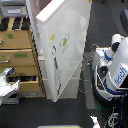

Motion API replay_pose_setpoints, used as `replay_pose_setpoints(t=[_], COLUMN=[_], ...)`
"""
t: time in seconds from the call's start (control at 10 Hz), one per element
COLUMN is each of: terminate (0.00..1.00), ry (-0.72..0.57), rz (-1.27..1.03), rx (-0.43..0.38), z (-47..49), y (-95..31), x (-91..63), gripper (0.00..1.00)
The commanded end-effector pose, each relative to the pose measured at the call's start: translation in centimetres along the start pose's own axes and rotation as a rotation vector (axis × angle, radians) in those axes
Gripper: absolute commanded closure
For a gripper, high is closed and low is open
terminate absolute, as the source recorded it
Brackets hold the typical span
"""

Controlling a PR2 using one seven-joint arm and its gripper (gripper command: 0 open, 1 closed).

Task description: Opening the fridge

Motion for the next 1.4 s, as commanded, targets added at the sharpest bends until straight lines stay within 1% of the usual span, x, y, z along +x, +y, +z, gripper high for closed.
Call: replay_pose_setpoints(t=[0.1,0.2,0.3,0.4,0.5,0.6,0.7,0.9,1.0,1.2,1.3,1.4], terminate=[0.0,0.0,0.0,0.0,0.0,0.0,0.0,0.0,0.0,0.0,0.0,0.0], ry=[0.027,-0.016,-0.025,-0.021,-0.004,0.015,-0.03,-0.044,-0.034,-0.047,-0.051,-0.065], rz=[-0.022,-0.113,-0.181,-0.218,-0.268,-0.297,-0.435,-0.5,-0.448,-0.543,-0.6,-0.602], rx=[0.061,-0.013,-0.057,-0.102,-0.101,-0.121,-0.102,-0.105,-0.121,-0.212,-0.27,-0.26], z=[-7.6,-2.1,2.6,6.0,11.3,13.7,18.9,19.9,18.6,18.1,15.0,11.9], y=[-15.0,-29.8,-40.9,-48.1,-58.2,-63.1,-73.6,-77.3,-76.3,-79.3,-79.8,-79.5], x=[26.8,29.7,30.0,29.3,28.1,27.6,25.0,23.6,24.7,27.0,33.0,38.4], gripper=[0.0,0.0,0.0,0.0,0.0,0.0,0.0,0.0,0.0,0.0,0.0,0.0])
